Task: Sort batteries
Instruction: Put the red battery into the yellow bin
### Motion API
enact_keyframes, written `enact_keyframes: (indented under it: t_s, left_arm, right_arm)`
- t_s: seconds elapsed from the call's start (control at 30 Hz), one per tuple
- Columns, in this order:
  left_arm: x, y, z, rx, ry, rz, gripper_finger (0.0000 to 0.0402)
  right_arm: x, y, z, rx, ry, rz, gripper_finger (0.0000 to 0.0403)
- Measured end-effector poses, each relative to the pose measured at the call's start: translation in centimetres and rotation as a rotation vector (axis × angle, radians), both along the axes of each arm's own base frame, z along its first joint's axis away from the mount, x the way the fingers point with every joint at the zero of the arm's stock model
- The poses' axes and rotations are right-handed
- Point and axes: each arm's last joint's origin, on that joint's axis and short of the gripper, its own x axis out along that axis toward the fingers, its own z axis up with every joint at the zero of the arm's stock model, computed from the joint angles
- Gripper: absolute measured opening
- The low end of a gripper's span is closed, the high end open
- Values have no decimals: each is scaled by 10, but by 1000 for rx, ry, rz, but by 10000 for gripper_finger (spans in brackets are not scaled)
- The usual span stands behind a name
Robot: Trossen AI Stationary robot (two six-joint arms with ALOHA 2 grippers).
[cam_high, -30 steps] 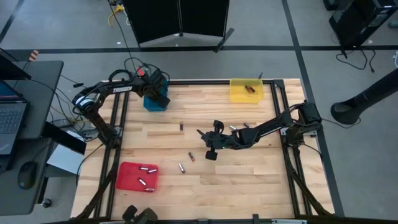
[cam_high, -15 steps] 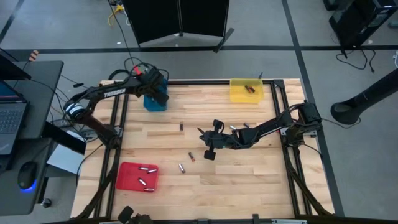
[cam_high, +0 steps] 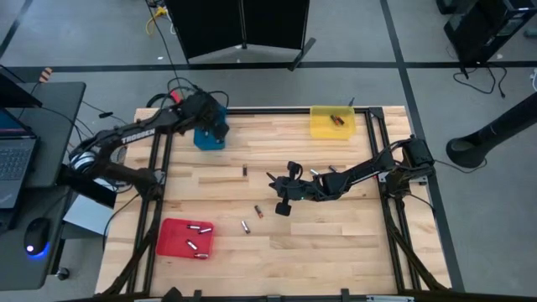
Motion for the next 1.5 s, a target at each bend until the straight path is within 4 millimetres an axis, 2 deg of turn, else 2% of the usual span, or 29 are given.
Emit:
enact_keyframes:
  t_s: [0.2, 0.47, 0.6, 0.73, 0.87, 1.13, 1.3, 1.5]
  left_arm:
    - [8, -38, 1, 152, -216, -139, 18]
    - [9, -93, -27, 272, -482, -348, 15]
    - [7, -114, -43, 329, -606, -436, 15]
    - [-1, -129, -58, 348, -705, -488, 14]
    - [-11, -136, -67, 370, -779, -509, 14]
    - [-17, -138, -74, 366, -784, -511, 14]
    - [-17, -138, -74, 365, -785, -511, 14]
    - [-16, -138, -74, 363, -787, -511, 14]
  right_arm:
    - [-2, 0, -2, 22, 16, -17, 16]
    - [-3, 7, -4, 136, 18, 7, 16]
    - [-2, 10, -4, 261, 10, 45, 17]
    - [-1, 17, -1, 345, -38, 24, 37]
    - [0, 28, 4, 444, -114, 5, 69]
    - [10, 38, 21, 541, -186, -11, 134]
    - [21, 39, 29, 525, -110, -68, 145]
    - [51, 45, 16, 500, 36, -88, 144]
